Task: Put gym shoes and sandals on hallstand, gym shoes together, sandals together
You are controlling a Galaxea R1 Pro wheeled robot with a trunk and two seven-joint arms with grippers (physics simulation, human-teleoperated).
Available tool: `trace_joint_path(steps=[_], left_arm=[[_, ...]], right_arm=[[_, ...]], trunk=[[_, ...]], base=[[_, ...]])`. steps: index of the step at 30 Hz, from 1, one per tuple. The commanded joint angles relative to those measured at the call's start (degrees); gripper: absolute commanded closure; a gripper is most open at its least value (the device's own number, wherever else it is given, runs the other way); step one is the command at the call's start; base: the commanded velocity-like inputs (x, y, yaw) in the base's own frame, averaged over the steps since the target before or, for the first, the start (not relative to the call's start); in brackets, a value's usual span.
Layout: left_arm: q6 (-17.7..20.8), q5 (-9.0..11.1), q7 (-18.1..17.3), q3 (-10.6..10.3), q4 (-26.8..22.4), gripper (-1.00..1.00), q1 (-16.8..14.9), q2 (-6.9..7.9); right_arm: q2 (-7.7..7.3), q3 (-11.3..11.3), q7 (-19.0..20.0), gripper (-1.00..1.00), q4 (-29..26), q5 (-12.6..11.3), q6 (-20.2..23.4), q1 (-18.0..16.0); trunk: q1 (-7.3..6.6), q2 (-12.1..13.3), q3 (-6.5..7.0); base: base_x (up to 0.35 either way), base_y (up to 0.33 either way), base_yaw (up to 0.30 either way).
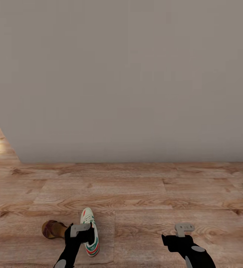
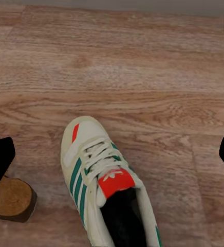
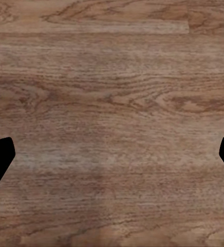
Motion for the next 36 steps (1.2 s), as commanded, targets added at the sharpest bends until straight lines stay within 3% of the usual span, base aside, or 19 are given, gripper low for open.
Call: trace_joint_path(steps=[1,5,15,36], left_arm=[[-0.3,0.1,0.2,0.0,0.0,-1.0,-0.5,-0.18],[-0.6,0.1,0.2,0.0,-0.1,-1.0,-2.3,-0.86],[-0.8,0.1,0.2,-0.1,0.0,-1.0,-3.2,-2.57],[-3.9,0.2,0.2,-0.2,0.3,-1.0,-3.2,-2.96]], right_arm=[[-0.02,0.0,0.0,-1.0,-0.1,0.1,0.3,0.0],[-0.03,0.0,0.0,-1.0,-0.1,0.1,0.3,0.0],[-0.01,0.0,0.0,-1.0,-0.1,0.1,0.3,0.0],[-0.08,0.0,0.0,-1.0,-0.1,0.1,0.3,0.0]], trunk=[[-0.01,0.0,-0.12],[-0.01,0.0,-0.25],[-0.01,0.0,-0.32],[0.53,-0.3,-6.16]], base=[[0.0,0.0,0.0],[0.0,0.0,0.0],[0.0,0.0,0.0],[0.0,0.0,0.0]])
